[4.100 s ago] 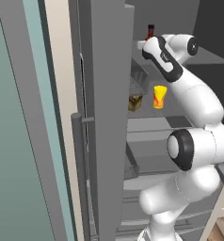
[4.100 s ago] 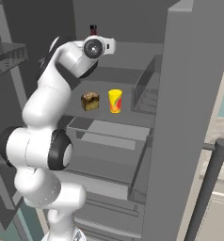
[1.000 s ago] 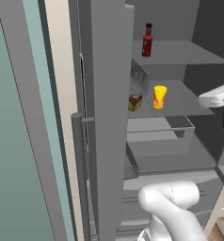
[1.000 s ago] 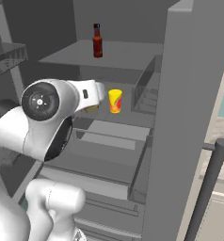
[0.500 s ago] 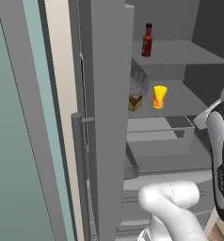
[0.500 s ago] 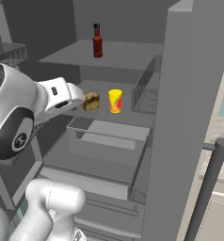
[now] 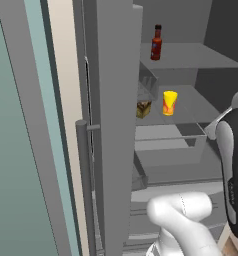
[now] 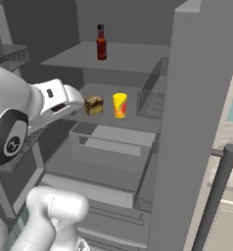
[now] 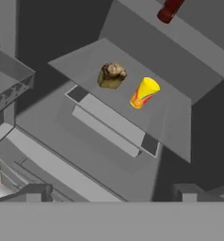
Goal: Place the ketchup and condiment bottle from the counter to the top shelf of the fridge. If the existing items in the fridge are on the top shelf, move them to other shelves.
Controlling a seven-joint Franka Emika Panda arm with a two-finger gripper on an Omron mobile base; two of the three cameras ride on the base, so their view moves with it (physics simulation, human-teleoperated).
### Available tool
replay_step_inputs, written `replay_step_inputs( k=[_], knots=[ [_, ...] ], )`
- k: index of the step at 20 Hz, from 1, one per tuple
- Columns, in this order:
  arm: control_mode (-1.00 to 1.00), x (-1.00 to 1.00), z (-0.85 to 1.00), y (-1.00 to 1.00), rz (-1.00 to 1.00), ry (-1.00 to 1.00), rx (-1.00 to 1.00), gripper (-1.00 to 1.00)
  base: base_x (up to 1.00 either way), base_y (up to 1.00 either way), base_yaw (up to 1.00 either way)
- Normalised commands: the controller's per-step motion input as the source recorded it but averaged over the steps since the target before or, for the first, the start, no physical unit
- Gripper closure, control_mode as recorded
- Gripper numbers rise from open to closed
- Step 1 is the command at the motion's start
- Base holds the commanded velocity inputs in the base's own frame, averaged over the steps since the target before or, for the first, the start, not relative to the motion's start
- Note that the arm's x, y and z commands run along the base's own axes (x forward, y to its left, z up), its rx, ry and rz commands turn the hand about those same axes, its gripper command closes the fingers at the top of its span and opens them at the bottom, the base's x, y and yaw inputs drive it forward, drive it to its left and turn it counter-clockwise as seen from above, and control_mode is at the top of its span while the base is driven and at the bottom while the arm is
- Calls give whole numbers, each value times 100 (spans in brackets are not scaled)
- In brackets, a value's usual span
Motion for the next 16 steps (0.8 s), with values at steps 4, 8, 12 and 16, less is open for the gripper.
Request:
replay_step_inputs(
  k=[4, 8, 12, 16],
  knots=[
    [100, -19, -3, 0, 1, 2, 0, -100, -74, 0, 3],
    [100, 0, 0, 0, 0, 0, 0, -100, -100, -6, 2],
    [100, 0, 0, 0, 0, 0, 0, -100, -100, -37, 0],
    [100, 0, 0, 0, 0, 0, 0, -100, -100, -62, 0]
  ],
)
